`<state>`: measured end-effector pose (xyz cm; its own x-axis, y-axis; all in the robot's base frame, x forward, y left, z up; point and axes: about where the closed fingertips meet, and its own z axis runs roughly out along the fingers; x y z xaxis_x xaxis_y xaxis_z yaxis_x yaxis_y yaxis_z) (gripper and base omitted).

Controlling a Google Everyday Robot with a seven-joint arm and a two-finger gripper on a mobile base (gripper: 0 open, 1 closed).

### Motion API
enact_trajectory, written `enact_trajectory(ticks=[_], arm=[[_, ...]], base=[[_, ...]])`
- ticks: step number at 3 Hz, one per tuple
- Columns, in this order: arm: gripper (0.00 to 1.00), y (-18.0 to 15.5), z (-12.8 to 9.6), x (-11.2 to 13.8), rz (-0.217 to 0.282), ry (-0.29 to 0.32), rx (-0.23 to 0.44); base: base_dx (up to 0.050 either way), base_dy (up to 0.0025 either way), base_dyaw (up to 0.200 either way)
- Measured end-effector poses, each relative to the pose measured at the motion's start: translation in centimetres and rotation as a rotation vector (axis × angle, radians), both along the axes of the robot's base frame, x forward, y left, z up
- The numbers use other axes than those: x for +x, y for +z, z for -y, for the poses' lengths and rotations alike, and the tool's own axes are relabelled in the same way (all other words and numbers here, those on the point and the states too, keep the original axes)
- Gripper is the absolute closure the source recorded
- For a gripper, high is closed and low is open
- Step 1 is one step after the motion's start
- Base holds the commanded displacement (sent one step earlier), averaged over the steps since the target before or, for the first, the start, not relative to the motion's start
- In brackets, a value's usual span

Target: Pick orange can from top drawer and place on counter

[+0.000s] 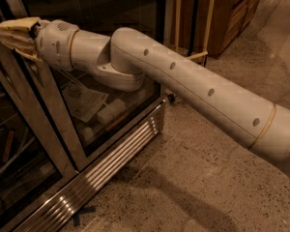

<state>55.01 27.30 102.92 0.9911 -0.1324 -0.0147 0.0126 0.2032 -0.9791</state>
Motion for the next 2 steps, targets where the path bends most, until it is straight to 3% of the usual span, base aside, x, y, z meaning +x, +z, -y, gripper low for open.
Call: enact_trajectory(ticks=[1, 2], arm=[[1.00, -0.7, -0.4, 1.1, -0.055, -0.050, -0.023], [1.00, -2.0, -0.1, 1.5, -0.106, -0.159, -0.043]], base=[[0.000, 0.00000, 0.000], [0.000, 0.00000, 0.000]])
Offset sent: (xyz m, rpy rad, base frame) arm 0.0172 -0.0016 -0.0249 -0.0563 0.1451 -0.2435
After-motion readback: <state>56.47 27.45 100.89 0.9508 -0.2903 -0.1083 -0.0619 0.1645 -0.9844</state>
